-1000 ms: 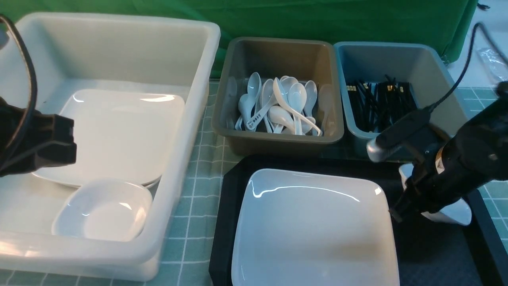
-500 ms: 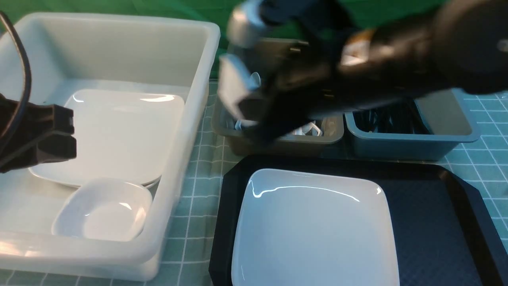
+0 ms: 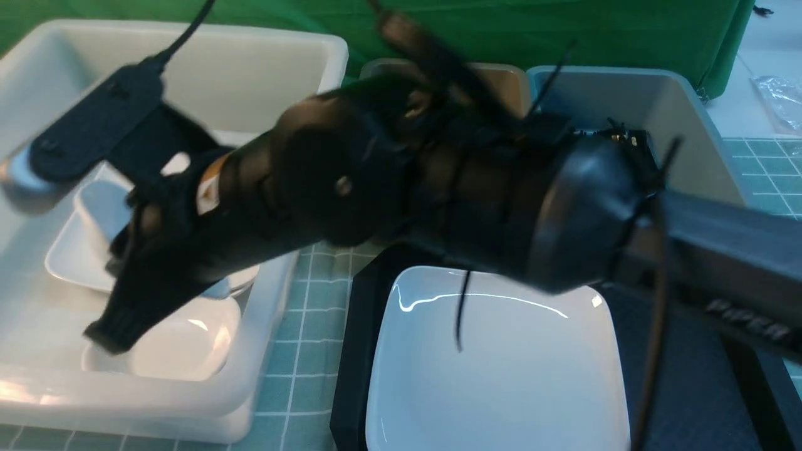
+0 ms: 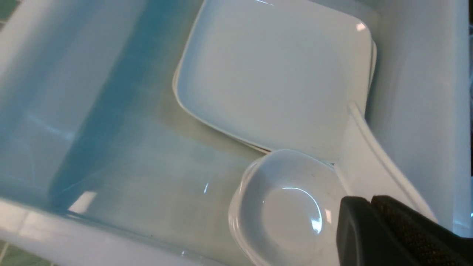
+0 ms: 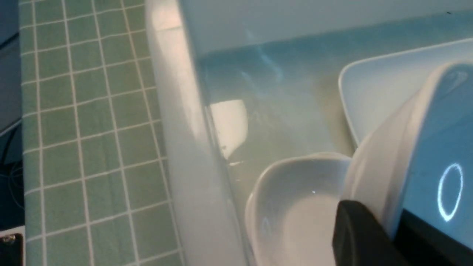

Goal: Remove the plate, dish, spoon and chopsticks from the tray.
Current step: Use the right arm to put the small plate into the large storage box on the left

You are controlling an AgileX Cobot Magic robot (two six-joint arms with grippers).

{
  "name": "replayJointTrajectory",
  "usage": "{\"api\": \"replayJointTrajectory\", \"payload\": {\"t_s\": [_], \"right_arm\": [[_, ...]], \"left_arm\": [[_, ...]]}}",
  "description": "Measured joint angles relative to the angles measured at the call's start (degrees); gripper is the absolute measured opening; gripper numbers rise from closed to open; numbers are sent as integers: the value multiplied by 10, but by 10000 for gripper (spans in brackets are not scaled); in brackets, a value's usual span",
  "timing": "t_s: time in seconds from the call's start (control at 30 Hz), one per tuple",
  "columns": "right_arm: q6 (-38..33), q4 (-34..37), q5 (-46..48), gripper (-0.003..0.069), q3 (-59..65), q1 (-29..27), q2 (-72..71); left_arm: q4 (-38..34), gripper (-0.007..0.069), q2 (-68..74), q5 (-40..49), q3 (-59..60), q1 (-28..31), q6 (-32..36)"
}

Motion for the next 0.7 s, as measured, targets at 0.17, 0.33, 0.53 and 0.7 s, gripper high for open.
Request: {"api": "replayJointTrajectory", "payload": {"t_s": [0.17,0.33,0.53,0.7], "right_arm": [[1,0,-28,64,-1,2,39],[1,0,-35,178,-1,2,70],[18,1,4,444,-2,2,67],[44,-5,42,490,-2,2,41]], "left_arm": [[7,13,-12,12,0,0,-5],[7,13,-13,26,0,0,-5],[7,13,-13,33,0,0,-1],[7,13,-13,36,0,0,5]]}}
